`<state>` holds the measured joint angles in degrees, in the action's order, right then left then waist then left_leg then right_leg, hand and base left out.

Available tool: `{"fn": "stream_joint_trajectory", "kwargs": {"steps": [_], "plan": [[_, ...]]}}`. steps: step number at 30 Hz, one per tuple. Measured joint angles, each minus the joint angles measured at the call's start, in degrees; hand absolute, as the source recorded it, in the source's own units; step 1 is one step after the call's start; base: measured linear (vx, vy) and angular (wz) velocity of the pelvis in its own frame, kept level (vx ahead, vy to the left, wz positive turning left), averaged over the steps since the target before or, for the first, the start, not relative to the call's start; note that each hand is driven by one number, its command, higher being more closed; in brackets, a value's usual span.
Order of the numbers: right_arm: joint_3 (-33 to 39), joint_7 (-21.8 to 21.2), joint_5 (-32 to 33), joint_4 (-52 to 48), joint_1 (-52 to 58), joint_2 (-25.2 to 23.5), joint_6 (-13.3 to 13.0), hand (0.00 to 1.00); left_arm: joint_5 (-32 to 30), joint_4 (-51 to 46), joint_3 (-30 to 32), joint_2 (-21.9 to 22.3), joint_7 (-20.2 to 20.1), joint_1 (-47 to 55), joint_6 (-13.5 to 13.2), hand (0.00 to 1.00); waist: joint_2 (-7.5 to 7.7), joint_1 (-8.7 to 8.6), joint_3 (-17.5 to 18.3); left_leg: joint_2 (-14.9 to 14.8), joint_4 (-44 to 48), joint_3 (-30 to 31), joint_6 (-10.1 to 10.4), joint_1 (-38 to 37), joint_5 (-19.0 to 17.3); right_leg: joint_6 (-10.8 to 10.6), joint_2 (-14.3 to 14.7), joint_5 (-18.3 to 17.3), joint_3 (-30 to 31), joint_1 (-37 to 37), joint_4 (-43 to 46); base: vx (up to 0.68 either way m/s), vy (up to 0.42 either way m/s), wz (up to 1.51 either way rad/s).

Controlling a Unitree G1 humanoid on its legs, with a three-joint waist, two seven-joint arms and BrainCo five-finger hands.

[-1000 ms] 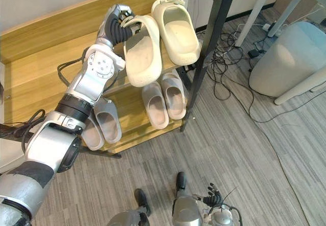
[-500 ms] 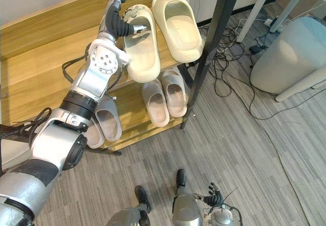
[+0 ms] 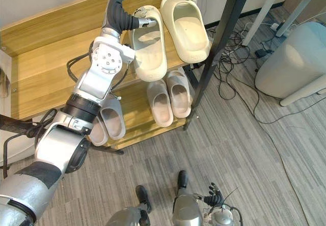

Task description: Organize the slippers on the shoe rack

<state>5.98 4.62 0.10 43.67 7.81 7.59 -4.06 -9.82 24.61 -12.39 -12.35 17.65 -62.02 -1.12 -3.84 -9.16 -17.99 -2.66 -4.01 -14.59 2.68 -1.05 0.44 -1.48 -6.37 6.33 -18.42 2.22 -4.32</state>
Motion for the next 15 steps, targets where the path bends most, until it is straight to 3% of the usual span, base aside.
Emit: {"fn": "stream_joint_trajectory", "kwargs": {"steps": [8,15], "plan": [[-2.20,-0.24,-0.06,0.27,0.52,1.44,-0.01,0.00,6.66,-15.46,2.23,1.29,0.89,13.04,-3.41,0.00,-0.37,1.83,0.25,0.13,0.04,1.36,-0.05,-1.03,0.03,-0.26,-0.19,-0.22,-1.41,-1.83,-0.13,-0.03,-0.010,0.10],[-2.22,-1.01,-0.09,2.42,1.88,1.93,0.02,0.00,12.32,-25.13,1.77,5.39,0.58,28.61,-5.07,0.00,-1.00,3.61,4.26,0.30,-0.04,3.15,-0.05,-1.26,0.03,-0.79,-0.63,-0.71,-3.06,-2.98,-0.13,-0.01,-0.007,0.13]]}}
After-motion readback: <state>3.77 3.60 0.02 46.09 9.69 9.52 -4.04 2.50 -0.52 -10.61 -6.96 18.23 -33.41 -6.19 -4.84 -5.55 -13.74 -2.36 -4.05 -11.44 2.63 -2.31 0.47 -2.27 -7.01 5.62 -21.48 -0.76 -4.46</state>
